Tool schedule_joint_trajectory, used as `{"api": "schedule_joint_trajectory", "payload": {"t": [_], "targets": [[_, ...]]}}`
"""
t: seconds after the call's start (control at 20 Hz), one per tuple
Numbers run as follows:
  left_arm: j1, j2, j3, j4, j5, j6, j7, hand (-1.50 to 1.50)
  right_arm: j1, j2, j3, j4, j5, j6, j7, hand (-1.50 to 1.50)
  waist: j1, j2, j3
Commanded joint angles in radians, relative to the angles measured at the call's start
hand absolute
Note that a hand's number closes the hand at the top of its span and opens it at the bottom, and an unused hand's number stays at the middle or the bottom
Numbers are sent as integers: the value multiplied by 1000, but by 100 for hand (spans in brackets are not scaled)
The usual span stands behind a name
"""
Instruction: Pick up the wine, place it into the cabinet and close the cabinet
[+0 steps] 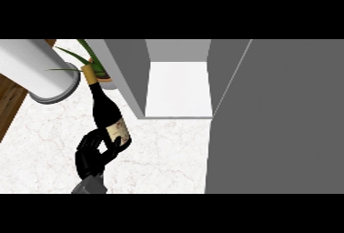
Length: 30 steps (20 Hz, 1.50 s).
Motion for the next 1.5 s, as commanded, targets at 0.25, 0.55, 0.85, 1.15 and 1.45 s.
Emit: {"api": "schedule_joint_trajectory", "payload": {"t": [0.25, 0.55, 0.85, 1.15, 1.45], "targets": [[177, 76, -233, -11, -185, -332, -15, 150, 39, -1, -21, -5, -12, 13, -21, -150, 3, 2, -5], [254, 185, -252, -80, -210, -488, -61, 150, -19, -15, -54, 15, -33, 1, 1, -150, 6, 4, -6], [335, 153, -301, -321, -199, -512, 25, 150, -13, 12, -28, 17, -6, -16, -9, -150, 7, 3, -5], [423, 145, -319, -609, -183, -432, 145, 150, -21, -17, -75, 36, -62, 12, -11, -150, 6, 3, -5], [507, 148, -359, -960, -132, -336, 372, 150, -22, -9, -48, 30, -52, 4, 19, -150, 7, 3, -5]]}}
